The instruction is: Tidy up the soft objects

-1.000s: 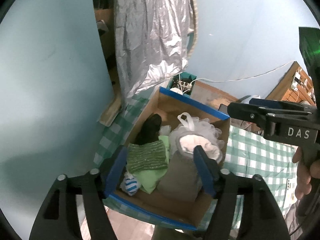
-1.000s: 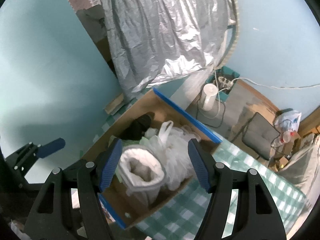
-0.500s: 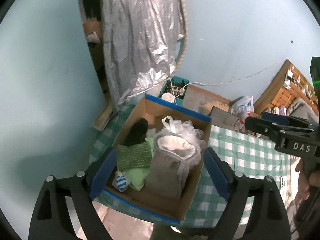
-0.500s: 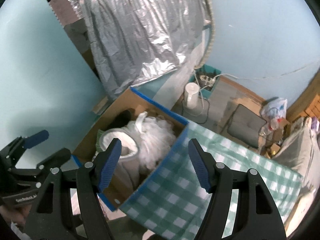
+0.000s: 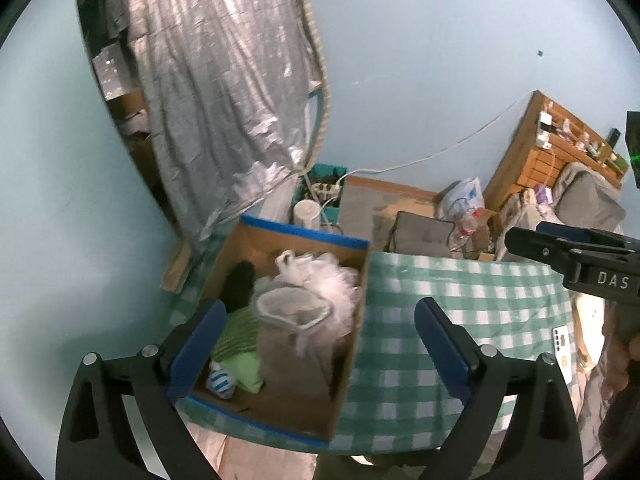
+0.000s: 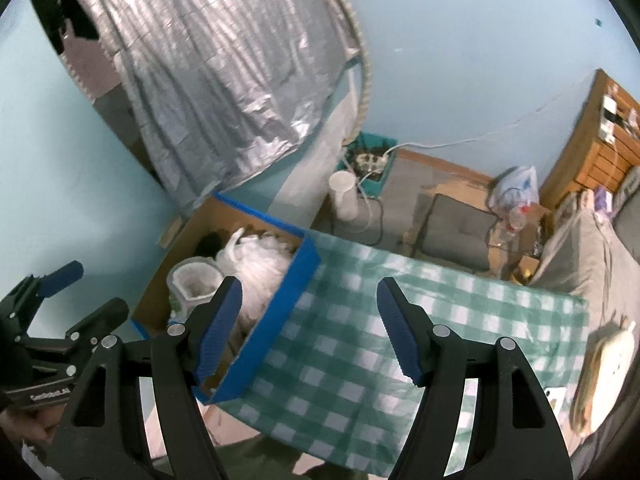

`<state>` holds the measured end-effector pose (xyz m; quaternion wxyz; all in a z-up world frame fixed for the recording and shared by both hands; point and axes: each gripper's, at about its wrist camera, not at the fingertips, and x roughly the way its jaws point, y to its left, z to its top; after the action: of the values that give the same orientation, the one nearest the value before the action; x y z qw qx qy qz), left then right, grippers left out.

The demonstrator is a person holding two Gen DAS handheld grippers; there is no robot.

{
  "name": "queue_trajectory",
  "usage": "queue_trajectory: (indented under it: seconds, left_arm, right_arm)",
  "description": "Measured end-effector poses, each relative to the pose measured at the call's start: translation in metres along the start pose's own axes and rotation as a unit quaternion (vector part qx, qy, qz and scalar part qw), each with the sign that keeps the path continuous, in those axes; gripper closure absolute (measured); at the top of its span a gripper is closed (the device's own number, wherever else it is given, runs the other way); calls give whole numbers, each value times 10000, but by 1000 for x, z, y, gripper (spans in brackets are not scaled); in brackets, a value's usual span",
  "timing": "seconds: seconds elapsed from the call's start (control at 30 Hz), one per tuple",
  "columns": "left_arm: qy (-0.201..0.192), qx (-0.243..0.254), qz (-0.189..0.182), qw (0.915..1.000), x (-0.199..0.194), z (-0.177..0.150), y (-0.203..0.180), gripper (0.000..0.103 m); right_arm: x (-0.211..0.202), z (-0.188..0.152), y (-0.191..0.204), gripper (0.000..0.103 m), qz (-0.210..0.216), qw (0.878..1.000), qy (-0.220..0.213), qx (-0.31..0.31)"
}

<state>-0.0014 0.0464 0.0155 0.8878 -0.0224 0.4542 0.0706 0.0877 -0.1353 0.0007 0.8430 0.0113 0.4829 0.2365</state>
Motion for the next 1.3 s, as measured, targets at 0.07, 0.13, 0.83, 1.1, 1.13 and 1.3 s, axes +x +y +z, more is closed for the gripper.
queue_trajectory:
  seconds: [0.07, 0.13, 0.83, 1.1, 1.13, 1.3]
  left_arm:
    - [-66, 76, -107, 9999, -3, 2, -8, 4]
    - [-159, 165, -177, 9996, -5, 4, -15, 4]
    - [44, 330, -186, 9993, 2, 9, -46, 4]
    - [100, 288, -189, 9994, 4, 9, -50, 4]
    - [97, 288, -197, 9993, 4, 9, -49, 4]
    - [122, 277, -188, 9994, 5, 10, -51, 4]
  right_arm:
    - [-8, -2, -6, 33, -110, 9999, -101, 65]
    - [-15, -4, -12, 33, -199, 9996, -191, 111]
    - [-31, -17, -47, 33, -298, 9980, -169, 528]
    - [-30, -16, -45, 33, -262, 9984, -166, 472]
    - [-30, -16, -44, 33, -260, 9985, -166, 460]
    - [-30, -15, -45, 33, -259, 9986, -154, 442]
